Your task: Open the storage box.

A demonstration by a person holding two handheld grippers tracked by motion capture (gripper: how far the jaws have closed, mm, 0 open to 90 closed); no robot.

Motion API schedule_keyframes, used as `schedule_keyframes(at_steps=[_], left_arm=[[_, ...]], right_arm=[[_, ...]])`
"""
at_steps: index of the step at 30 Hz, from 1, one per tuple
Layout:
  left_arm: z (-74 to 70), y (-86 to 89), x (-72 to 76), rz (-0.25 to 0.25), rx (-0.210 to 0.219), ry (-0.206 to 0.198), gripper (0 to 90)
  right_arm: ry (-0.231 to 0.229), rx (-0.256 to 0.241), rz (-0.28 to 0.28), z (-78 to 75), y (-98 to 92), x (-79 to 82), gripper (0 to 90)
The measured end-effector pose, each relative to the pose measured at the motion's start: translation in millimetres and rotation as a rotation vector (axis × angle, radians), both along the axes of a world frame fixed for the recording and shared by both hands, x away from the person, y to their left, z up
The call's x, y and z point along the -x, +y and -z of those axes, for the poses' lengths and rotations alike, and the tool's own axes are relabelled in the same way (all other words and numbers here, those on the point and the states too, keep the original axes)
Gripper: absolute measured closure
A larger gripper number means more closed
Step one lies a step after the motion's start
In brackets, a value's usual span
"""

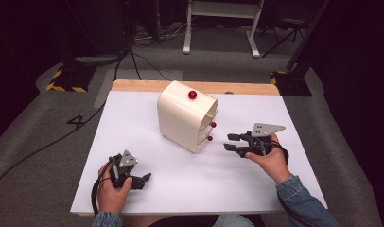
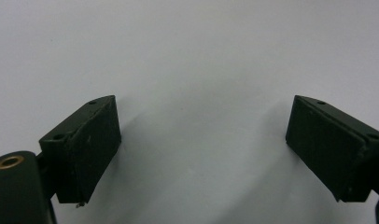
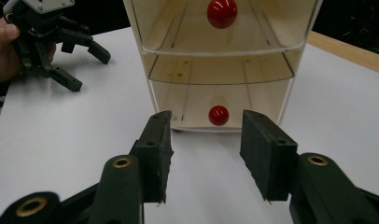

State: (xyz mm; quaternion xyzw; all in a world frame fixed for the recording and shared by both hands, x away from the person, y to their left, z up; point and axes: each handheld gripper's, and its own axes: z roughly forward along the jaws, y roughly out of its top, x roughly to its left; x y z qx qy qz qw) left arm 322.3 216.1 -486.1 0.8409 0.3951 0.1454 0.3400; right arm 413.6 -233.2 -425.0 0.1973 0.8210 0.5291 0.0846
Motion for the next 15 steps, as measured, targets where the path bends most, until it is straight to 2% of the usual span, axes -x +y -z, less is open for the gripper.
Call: schedule_keyframes(at_steps=[6, 15], left_arm=[[0.1, -0.2, 0.3, -0.003, -0.001, -0.003, 10.5], [-0.1, 0.1, -0.1, 0.000, -0.004, -0.003, 10.5]], right_arm=[[-0.001, -0.011, -0.004, 6.6, 14.6, -10.8, 54.9], [-0.014, -0.032, -0.007, 29.2, 32.0, -26.7, 58.5]])
